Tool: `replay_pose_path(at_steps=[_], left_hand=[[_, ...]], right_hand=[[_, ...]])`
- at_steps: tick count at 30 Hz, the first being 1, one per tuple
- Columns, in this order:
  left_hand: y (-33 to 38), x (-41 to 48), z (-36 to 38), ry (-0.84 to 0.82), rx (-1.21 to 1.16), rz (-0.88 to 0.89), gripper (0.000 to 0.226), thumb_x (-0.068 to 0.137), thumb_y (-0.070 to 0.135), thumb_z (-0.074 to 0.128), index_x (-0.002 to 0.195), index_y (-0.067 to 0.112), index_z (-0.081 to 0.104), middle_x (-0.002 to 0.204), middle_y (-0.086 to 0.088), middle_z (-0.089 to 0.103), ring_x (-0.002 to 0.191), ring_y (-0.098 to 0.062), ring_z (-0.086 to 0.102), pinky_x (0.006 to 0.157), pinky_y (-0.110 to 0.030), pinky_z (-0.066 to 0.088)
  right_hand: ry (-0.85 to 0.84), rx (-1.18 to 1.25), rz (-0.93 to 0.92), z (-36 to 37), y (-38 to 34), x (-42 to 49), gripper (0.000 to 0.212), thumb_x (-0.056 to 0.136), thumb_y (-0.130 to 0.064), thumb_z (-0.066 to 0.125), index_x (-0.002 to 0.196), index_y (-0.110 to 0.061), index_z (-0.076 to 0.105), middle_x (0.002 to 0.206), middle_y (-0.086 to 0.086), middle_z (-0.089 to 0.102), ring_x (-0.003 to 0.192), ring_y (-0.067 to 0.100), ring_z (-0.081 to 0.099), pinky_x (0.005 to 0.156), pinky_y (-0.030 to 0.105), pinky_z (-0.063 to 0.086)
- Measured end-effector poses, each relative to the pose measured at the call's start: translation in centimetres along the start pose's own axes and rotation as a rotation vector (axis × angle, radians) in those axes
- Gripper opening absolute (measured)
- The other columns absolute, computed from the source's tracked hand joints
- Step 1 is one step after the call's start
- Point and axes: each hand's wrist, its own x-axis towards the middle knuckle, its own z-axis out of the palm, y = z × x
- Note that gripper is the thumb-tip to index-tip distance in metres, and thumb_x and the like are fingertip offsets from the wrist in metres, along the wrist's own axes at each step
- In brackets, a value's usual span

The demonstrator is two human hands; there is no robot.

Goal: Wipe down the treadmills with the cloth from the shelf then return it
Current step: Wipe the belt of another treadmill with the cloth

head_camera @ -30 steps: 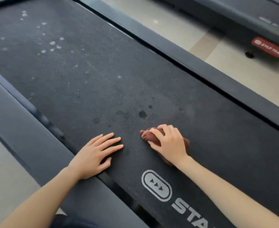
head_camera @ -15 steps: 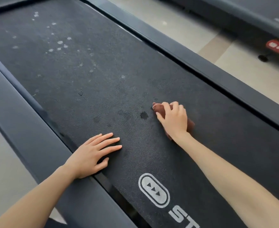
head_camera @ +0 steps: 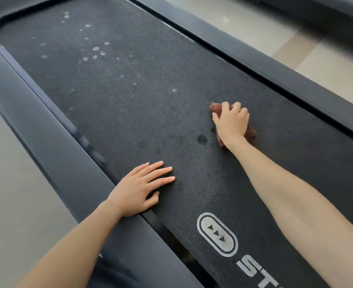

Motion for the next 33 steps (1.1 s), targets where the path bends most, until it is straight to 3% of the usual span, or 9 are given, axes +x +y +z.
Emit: replay_pose_path(at_steps=[3, 6, 9, 13, 16, 18, 24, 29, 33], left_hand=[[-0.3, 0.0, -0.2, -0.016, -0.014, -0.001, 0.052, 0.086, 0.030, 0.038, 0.137, 0.033, 0.047, 0.148, 0.011, 0.036, 0.142, -0.016, 0.024, 0.116, -0.041, 0.019], [-0.2, -0.2, -0.2, -0.029, -0.050, -0.001, 0.051, 0.087, 0.029, 0.039, 0.138, 0.032, 0.046, 0.150, 0.010, 0.033, 0.143, -0.015, 0.020, 0.117, -0.041, 0.015], [-1.3, -1.4, -0.7, 0.026, -0.073, -0.179, 0.053, 0.087, 0.035, 0.031, 0.138, 0.031, 0.045, 0.152, 0.008, 0.030, 0.143, -0.015, 0.018, 0.117, -0.042, 0.017], [-5.8, -3.0, -1.6, 0.080, 0.006, -0.477, 0.064, 0.084, 0.048, 0.021, 0.145, 0.032, 0.032, 0.155, 0.007, 0.023, 0.145, -0.018, 0.012, 0.118, -0.042, 0.007], [-6.7, -3.0, -1.1, 0.066, 0.045, -0.526, 0.065, 0.084, 0.050, 0.020, 0.147, 0.034, 0.022, 0.155, 0.007, 0.021, 0.145, -0.019, 0.012, 0.118, -0.043, 0.009], [-6.6, -2.8, -0.9, 0.074, 0.031, -0.512, 0.065, 0.085, 0.049, 0.024, 0.147, 0.032, 0.025, 0.154, 0.005, 0.025, 0.144, -0.021, 0.016, 0.117, -0.044, 0.013], [-6.5, -2.8, -1.1, 0.100, 0.029, -0.515, 0.066, 0.084, 0.050, 0.023, 0.145, 0.027, 0.034, 0.153, 0.002, 0.029, 0.144, -0.022, 0.018, 0.117, -0.043, 0.013], [-6.3, -2.8, -1.4, 0.088, 0.031, -0.520, 0.067, 0.084, 0.050, 0.022, 0.144, 0.026, 0.036, 0.153, 0.002, 0.030, 0.143, -0.022, 0.020, 0.117, -0.043, 0.013], [-6.4, -2.9, -1.4, 0.080, 0.028, -0.522, 0.066, 0.084, 0.050, 0.024, 0.144, 0.026, 0.037, 0.152, 0.002, 0.032, 0.143, -0.023, 0.021, 0.117, -0.044, 0.015]], right_hand=[[0.005, -0.007, -0.205, -0.3, -3.3, -3.8, 0.045, 0.095, -0.046, 0.045, 0.126, -0.013, 0.049, 0.120, 0.019, 0.051, 0.101, 0.035, 0.050, 0.084, 0.040, 0.040], [0.065, 0.089, -0.402, -0.7, -2.6, -8.3, 0.040, 0.086, -0.042, 0.060, 0.114, -0.014, 0.061, 0.104, 0.016, 0.058, 0.085, 0.034, 0.055, 0.072, 0.040, 0.044], [0.109, 0.112, -0.537, -0.5, 0.8, -8.8, 0.037, 0.082, -0.043, 0.064, 0.107, -0.015, 0.064, 0.096, 0.013, 0.060, 0.079, 0.033, 0.057, 0.067, 0.040, 0.048], [0.092, 0.047, -0.265, 0.3, -0.4, -1.6, 0.041, 0.090, -0.044, 0.055, 0.117, -0.013, 0.058, 0.107, 0.017, 0.057, 0.093, 0.036, 0.053, 0.078, 0.042, 0.042], [0.074, -0.022, -0.116, 1.4, -3.8, 1.6, 0.046, 0.094, -0.045, 0.047, 0.124, -0.011, 0.052, 0.118, 0.021, 0.053, 0.101, 0.037, 0.050, 0.086, 0.042, 0.039], [0.087, -0.069, -0.136, 1.4, -5.0, 0.9, 0.046, 0.095, -0.045, 0.045, 0.125, -0.011, 0.051, 0.118, 0.022, 0.053, 0.099, 0.037, 0.050, 0.085, 0.042, 0.040], [0.079, 0.095, -0.503, -0.8, -5.8, -9.0, 0.040, 0.087, -0.045, 0.056, 0.112, -0.014, 0.061, 0.102, 0.015, 0.059, 0.083, 0.031, 0.055, 0.071, 0.037, 0.047], [0.060, 0.243, -0.936, -1.0, -0.9, -18.0, 0.042, 0.078, -0.046, 0.062, 0.112, -0.022, 0.056, 0.102, 0.009, 0.061, 0.081, 0.027, 0.054, 0.069, 0.036, 0.046], [0.071, 0.210, -0.862, -0.9, -1.0, -13.2, 0.037, 0.078, -0.047, 0.063, 0.105, -0.022, 0.064, 0.093, 0.007, 0.060, 0.077, 0.027, 0.054, 0.066, 0.035, 0.045]])
